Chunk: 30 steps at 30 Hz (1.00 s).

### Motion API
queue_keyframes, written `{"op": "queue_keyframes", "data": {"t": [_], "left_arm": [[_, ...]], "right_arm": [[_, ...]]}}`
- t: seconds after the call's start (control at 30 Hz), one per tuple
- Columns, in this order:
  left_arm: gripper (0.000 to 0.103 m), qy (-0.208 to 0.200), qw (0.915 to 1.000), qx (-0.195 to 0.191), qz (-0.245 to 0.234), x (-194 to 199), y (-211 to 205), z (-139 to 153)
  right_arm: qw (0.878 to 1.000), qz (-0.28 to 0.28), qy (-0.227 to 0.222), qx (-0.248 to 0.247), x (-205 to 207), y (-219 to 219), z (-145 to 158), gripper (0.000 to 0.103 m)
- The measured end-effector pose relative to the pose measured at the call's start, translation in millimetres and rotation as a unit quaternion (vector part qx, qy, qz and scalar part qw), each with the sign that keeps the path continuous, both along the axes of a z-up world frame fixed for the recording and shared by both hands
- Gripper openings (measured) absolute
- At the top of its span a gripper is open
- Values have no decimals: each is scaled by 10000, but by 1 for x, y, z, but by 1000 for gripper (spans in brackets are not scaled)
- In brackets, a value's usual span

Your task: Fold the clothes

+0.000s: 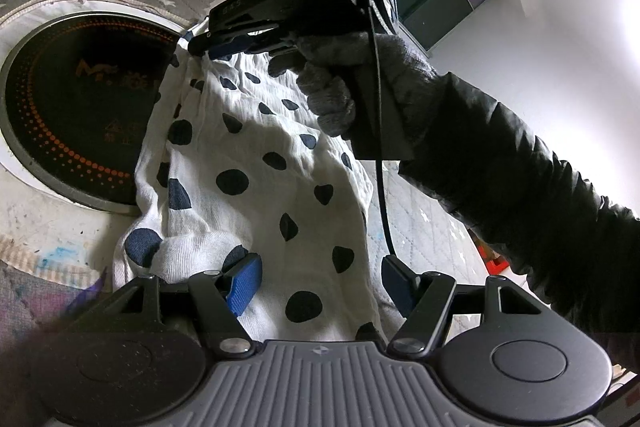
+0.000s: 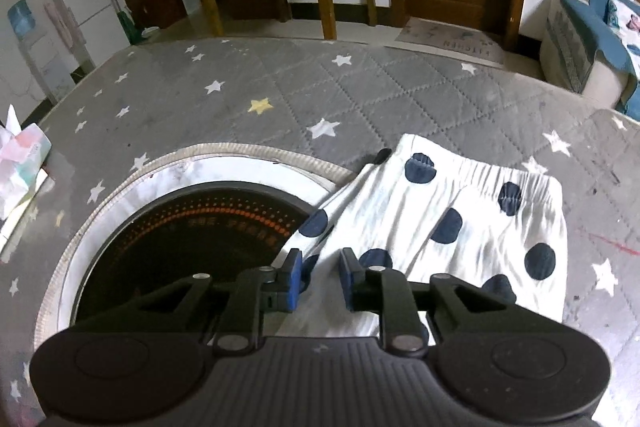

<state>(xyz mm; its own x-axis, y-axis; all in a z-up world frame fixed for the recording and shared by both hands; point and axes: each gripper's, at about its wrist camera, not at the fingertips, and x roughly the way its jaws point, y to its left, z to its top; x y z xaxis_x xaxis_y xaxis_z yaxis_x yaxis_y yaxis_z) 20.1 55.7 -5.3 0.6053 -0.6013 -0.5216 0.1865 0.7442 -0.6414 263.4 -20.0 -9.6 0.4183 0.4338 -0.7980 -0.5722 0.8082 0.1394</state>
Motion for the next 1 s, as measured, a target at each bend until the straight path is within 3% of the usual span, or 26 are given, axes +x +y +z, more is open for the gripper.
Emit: {"op": "queue_keyframes", "data": {"t": [0.1, 0.33, 0.53, 0.73, 0.8, 0.83, 1.0], "left_arm": [[69, -11, 10000, -19, -2, 0, 1, -1], [69, -33, 10000, -13, 4, -1, 0, -1], [69, -56, 10000, -12, -7, -3, -1, -1], [73, -81, 10000, -40, -40, -2, -2, -2], [75, -101, 9999, -39, -52, -2, -2, -1], [75, -111, 9999, -44, -60, -2, -2, -1], [78, -132, 9998, -96, -94, -3, -1, -2]], "right_arm": [[10000, -42, -16, 70, -1, -3, 3, 4], [9987, -149, -185, 455, 2, -3, 21, 3], [9993, -241, -40, 268, 12, 6, 4, 4], [9991, -234, -61, 345, 6, -1, 11, 22], [9993, -199, -155, 260, -2, -7, 15, 39], [9994, -182, -202, 218, -6, -10, 17, 42], [9993, -289, -231, 35, -21, -34, 12, 44]]}}
